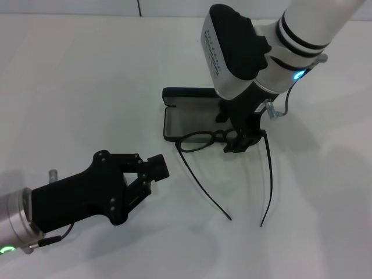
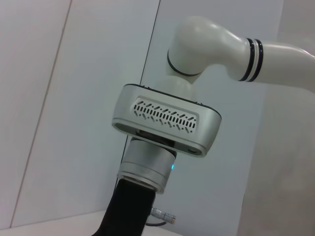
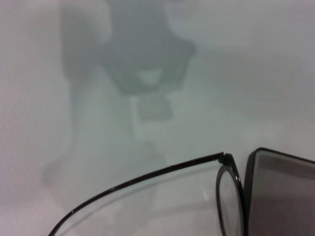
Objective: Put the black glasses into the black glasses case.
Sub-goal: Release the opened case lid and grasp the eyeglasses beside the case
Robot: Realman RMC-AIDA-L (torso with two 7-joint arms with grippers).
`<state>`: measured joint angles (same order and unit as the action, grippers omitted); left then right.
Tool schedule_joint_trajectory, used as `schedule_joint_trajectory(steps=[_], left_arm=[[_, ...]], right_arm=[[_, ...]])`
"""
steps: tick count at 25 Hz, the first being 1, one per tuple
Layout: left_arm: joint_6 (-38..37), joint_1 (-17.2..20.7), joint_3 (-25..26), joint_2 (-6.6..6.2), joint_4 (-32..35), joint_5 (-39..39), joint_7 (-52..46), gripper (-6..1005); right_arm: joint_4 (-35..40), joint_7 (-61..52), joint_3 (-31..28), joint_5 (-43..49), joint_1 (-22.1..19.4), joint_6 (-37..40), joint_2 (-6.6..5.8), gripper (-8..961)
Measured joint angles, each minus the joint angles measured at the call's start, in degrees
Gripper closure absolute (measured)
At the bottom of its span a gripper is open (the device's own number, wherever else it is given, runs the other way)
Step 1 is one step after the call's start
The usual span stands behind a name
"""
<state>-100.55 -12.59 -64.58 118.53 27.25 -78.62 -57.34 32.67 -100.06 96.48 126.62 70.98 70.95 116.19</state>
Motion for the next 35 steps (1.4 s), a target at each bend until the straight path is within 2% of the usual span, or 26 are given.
schedule_joint_trajectory(steps=[12,24,27,32,35], left_arm=[[1.93,-0.61,-0.34,0.62,-0.10,-0.58,0.03,900],[2.64,-2.64,-0.02,0.74,-2.40,-1.26,0.04,901],[2.84,-2.88,-0.01,0.74,-2.40,-1.27,0.03,901],[3.62,-3.23,-0.01,0.83,-2.38,-1.27,0.03,901],[3.73,-3.45,-0.01,0.87,-2.38,-1.28,0.04,900]], right_arm=[[-1.57,2.04,3.68,-4.32,-0.73,-3.29,0.00,357],[-2.32,5.29,4.23,-6.02,-1.27,-5.07,0.00,372],[-2.34,5.78,4.24,-6.11,-1.32,-5.14,0.00,602],[-2.53,6.39,4.24,-6.13,-1.32,-5.67,0.00,730],[-2.80,6.69,4.24,-6.13,-1.32,-5.64,0.00,734]])
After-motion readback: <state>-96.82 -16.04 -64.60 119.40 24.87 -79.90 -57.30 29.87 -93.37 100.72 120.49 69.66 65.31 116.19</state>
